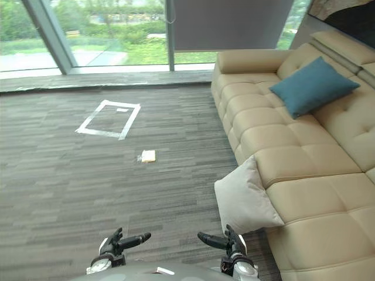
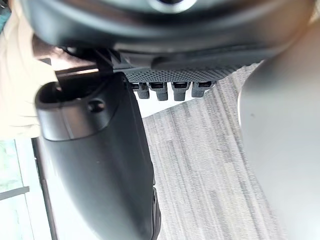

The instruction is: Pick up cushions and gather them together orderly.

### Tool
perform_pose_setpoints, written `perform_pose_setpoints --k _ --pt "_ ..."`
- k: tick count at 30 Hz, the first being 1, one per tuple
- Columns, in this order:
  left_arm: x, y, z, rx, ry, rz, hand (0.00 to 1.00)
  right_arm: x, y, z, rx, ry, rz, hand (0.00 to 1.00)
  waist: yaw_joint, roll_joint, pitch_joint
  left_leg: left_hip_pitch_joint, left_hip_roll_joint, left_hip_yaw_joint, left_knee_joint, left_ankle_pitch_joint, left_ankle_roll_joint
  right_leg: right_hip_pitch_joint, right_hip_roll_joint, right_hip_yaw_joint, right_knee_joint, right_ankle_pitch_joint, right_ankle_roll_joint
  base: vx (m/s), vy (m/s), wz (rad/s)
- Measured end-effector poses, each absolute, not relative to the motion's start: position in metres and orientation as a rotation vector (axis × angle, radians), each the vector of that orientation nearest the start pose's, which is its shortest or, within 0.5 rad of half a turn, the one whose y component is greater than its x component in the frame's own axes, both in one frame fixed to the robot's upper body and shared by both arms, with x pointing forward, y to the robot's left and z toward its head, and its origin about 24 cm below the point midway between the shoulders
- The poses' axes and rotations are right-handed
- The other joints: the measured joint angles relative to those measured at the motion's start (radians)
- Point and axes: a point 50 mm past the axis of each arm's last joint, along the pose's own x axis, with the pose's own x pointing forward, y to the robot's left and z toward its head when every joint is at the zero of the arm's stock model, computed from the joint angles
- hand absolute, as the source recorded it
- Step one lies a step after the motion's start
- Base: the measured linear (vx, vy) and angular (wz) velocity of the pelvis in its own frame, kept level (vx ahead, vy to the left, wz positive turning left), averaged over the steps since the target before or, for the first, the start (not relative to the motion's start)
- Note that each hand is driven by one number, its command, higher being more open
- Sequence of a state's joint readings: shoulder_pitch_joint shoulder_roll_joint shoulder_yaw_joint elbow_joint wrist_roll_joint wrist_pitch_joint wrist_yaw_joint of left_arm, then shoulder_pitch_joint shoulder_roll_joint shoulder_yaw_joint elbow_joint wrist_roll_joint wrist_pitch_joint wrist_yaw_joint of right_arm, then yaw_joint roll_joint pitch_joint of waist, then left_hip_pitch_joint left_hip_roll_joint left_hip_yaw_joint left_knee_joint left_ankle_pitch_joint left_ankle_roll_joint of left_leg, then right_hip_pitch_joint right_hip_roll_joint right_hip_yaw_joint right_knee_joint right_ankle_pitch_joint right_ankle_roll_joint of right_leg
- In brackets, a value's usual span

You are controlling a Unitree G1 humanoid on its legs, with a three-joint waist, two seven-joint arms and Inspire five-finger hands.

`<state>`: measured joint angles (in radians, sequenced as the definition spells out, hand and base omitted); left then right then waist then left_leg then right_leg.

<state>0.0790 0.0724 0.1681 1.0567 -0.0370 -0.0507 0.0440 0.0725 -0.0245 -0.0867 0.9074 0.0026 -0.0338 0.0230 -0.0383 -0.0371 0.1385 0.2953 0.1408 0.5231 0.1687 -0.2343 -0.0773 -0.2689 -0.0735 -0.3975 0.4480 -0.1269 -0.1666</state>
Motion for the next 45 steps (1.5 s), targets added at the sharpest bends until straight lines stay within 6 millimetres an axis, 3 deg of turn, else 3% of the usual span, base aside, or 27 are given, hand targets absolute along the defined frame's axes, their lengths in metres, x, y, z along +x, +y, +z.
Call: perform_pose_setpoints --k 1,3,4,6,8,10,13,15,19,20,21,22,23,25,26,28,29,30,31,33,34,35,38,40,41,44,45 --pt "0.100 0.198 -0.160 -0.043 1.076 0.265 1.00 0.133 -0.180 -0.145 0.014 0.938 -0.090 1.00 0.003 0.035 0.017 0.023 0.024 -0.008 0.006 -0.011 -0.019 0.013 0.024 -0.003 0.028 -0.009 0.008 0.44 -0.141 -0.68" --pt "0.104 0.188 -0.161 -0.066 1.068 0.249 1.00 0.134 -0.194 -0.144 0.008 0.942 -0.138 1.00 0.003 0.065 0.032 0.011 0.032 -0.055 0.048 0.008 -0.019 0.040 0.053 0.027 -0.005 -0.035 0.000 0.42 -0.149 -0.51" --pt "0.105 0.185 -0.161 -0.072 1.064 0.245 1.00 0.132 -0.195 -0.145 0.026 0.947 -0.165 1.00 -0.009 0.063 0.037 -0.011 0.031 -0.075 0.110 0.022 -0.034 0.083 0.062 0.035 -0.041 -0.045 -0.002 0.32 -0.139 -0.23" --pt "0.106 0.185 -0.160 -0.078 1.054 0.240 1.00 0.130 -0.192 -0.146 0.039 0.951 -0.166 1.00 -0.017 0.055 0.042 -0.048 0.049 -0.084 0.232 0.042 -0.032 0.137 0.075 0.039 -0.074 -0.061 0.000 0.24 -0.144 -0.04" --pt "0.109 0.190 -0.156 -0.108 1.015 0.293 1.00 0.127 -0.183 -0.146 0.032 0.947 -0.129 1.00 -0.010 0.044 0.043 -0.179 0.127 -0.112 0.606 0.020 -0.048 0.225 0.124 0.077 -0.137 -0.077 0.023 0.23 -0.147 -0.30" --pt "0.110 0.193 -0.154 -0.118 0.998 0.316 1.00 0.127 -0.180 -0.146 0.021 0.949 -0.108 1.00 -0.007 0.039 0.040 -0.261 0.160 -0.111 0.721 0.002 -0.040 0.261 0.150 0.115 -0.172 -0.076 0.025 0.20 -0.066 -0.62" --pt "0.114 0.194 -0.152 -0.116 0.971 0.324 1.00 0.119 -0.182 -0.149 0.028 0.981 -0.125 1.00 0.019 0.032 0.035 -0.307 0.149 -0.117 0.620 -0.032 -0.011 0.310 0.162 0.196 -0.201 -0.066 0.021 0.16 -0.002 -0.97" --pt "0.116 0.193 -0.151 -0.117 0.963 0.323 1.00 0.119 -0.181 -0.149 0.031 0.984 -0.127 1.00 0.030 0.029 0.035 -0.357 0.089 -0.230 0.470 -0.039 -0.001 0.338 0.162 0.289 -0.218 -0.065 0.024 0.23 0.074 -1.25" --pt "0.119 0.194 -0.150 -0.116 0.951 0.327 1.00 0.118 -0.180 -0.150 0.030 0.991 -0.125 1.00 0.037 0.027 0.032 -0.437 -0.042 -0.574 0.293 -0.044 -0.036 0.357 0.163 0.484 -0.212 -0.082 0.058 0.22 0.125 -1.40" --pt "0.119 0.193 -0.150 -0.116 0.952 0.326 1.00 0.117 -0.180 -0.150 0.029 0.993 -0.125 1.00 0.037 0.028 0.029 -0.438 -0.044 -0.579 0.276 -0.038 -0.035 0.360 0.165 0.507 -0.207 -0.089 0.069 0.31 0.253 -1.38" --pt "0.117 0.191 -0.151 -0.115 0.959 0.320 1.00 0.115 -0.181 -0.150 0.026 0.996 -0.130 1.00 0.036 0.038 0.015 -0.435 -0.037 -0.560 0.229 -0.002 -0.010 0.361 0.174 0.555 -0.186 -0.109 0.102 0.21 0.211 -0.88" --pt "0.117 0.191 -0.151 -0.115 0.960 0.319 1.00 0.115 -0.181 -0.150 0.026 0.996 -0.131 1.00 0.035 0.039 0.013 -0.435 -0.036 -0.558 0.225 0.002 -0.006 0.361 0.175 0.559 -0.183 -0.111 0.105 0.33 0.347 -1.22" --pt "0.116 0.189 -0.152 -0.115 0.975 0.311 1.00 0.111 -0.181 -0.150 0.027 1.000 -0.134 1.00 0.037 0.048 -0.007 -0.411 -0.022 -0.517 0.187 0.066 -0.025 0.357 0.182 0.612 -0.129 -0.152 0.144 0.27 0.300 -0.95" --pt "0.112 0.197 -0.152 -0.092 0.977 0.325 1.00 0.106 -0.170 -0.153 0.056 1.018 -0.120 1.00 0.038 0.008 -0.030 -0.359 -0.034 -0.419 0.152 0.059 -0.006 0.322 0.157 0.667 -0.048 -0.179 0.186 0.28 0.305 -1.25" --pt "0.111 0.200 -0.152 -0.081 0.982 0.329 1.00 0.105 -0.167 -0.153 0.067 1.019 -0.113 1.00 0.039 -0.011 -0.043 -0.327 -0.035 -0.364 0.130 0.054 0.002 0.303 0.150 0.677 -0.010 -0.178 0.191 0.23 0.240 -1.12" --pt "0.109 0.201 -0.152 -0.076 0.987 0.329 1.00 0.106 -0.164 -0.153 0.075 1.018 -0.110 1.00 0.039 -0.017 -0.046 -0.265 -0.029 -0.285 0.094 0.049 0.010 0.284 0.138 0.650 0.030 -0.175 0.199 0.18 0.170 -1.24" --pt "0.108 0.200 -0.153 -0.077 0.991 0.327 1.00 0.107 -0.165 -0.153 0.072 1.012 -0.109 1.00 0.039 -0.015 -0.045 -0.231 -0.023 -0.237 0.075 0.047 0.014 0.271 0.112 0.578 0.047 -0.178 0.202 0.14 0.126 -1.44" --pt "0.107 0.199 -0.154 -0.076 0.998 0.325 1.00 0.109 -0.167 -0.152 0.067 1.007 -0.109 1.00 0.040 -0.010 -0.044 -0.203 -0.016 -0.194 0.058 0.047 0.014 0.258 0.081 0.500 0.050 -0.179 0.201 0.14 0.085 -1.53" --pt "0.104 0.198 -0.155 -0.064 1.014 0.312 1.00 0.112 -0.169 -0.152 0.058 1.002 -0.108 1.00 0.040 -0.003 -0.045 -0.178 -0.004 -0.139 0.041 0.047 0.014 0.231 0.016 0.330 0.029 -0.175 0.203 0.10 0.024 -1.33" --pt "0.102 0.200 -0.157 -0.042 1.036 0.294 1.00 0.117 -0.168 -0.152 0.049 1.001 -0.101 1.00 0.040 0.000 -0.044 -0.157 0.000 -0.084 0.026 0.047 0.013 0.215 -0.047 0.110 -0.027 -0.149 0.202 0.10 -0.070 -1.18" --pt "0.100 0.197 -0.159 -0.037 1.051 0.282 1.00 0.118 -0.170 -0.152 0.038 1.005 -0.099 1.00 0.037 0.010 -0.044 -0.153 0.004 -0.072 0.015 0.050 0.010 0.220 -0.051 0.048 -0.036 -0.145 0.194 0.13 -0.175 -0.93" --pt "0.103 0.190 -0.160 -0.039 1.063 0.251 1.00 0.117 -0.180 -0.153 -0.002 1.012 -0.106 1.00 0.032 0.045 -0.038 -0.135 0.014 -0.067 -0.007 0.056 0.005 0.233 -0.032 -0.004 -0.063 -0.135 0.172 0.16 -0.195 -0.48" --pt "0.105 0.180 -0.161 -0.036 1.063 0.206 1.00 0.110 -0.197 -0.154 -0.031 1.045 -0.149 1.00 0.030 0.074 -0.037 -0.120 0.022 -0.077 0.016 0.088 -0.005 0.280 -0.004 0.038 -0.137 -0.128 0.158 0.13 -0.127 -0.29" --pt "0.105 0.183 -0.160 -0.023 1.060 0.202 1.00 0.110 -0.196 -0.155 -0.031 1.053 -0.148 1.00 0.031 0.053 -0.025 -0.138 0.010 -0.125 0.062 0.030 -0.035 0.346 -0.010 0.050 -0.188 -0.126 0.150 0.11 -0.150 -0.09" --pt "0.107 0.183 -0.159 -0.008 1.052 0.182 1.00 0.109 -0.196 -0.156 -0.031 1.061 -0.151 1.00 0.032 0.048 -0.022 -0.155 -0.010 -0.164 0.046 0.008 -0.033 0.368 -0.013 0.052 -0.192 -0.126 0.149 0.06 -0.084 0.08" --pt "0.108 0.185 -0.158 0.000 1.037 0.174 1.00 0.107 -0.196 -0.157 -0.028 1.074 -0.156 1.00 0.037 0.046 -0.018 -0.223 -0.038 -0.214 0.019 0.069 0.022 0.394 -0.005 0.056 -0.171 -0.131 0.143 0.00 0.020 -0.04" --pt "0.108 0.190 -0.157 0.001 1.033 0.189 1.00 0.106 -0.192 -0.159 -0.018 1.080 -0.152 1.00 0.050 0.025 -0.016 -0.249 -0.034 -0.243 0.081 0.089 0.023 0.391 0.000 0.096 -0.153 -0.136 0.142 0.06 0.013 -0.34"
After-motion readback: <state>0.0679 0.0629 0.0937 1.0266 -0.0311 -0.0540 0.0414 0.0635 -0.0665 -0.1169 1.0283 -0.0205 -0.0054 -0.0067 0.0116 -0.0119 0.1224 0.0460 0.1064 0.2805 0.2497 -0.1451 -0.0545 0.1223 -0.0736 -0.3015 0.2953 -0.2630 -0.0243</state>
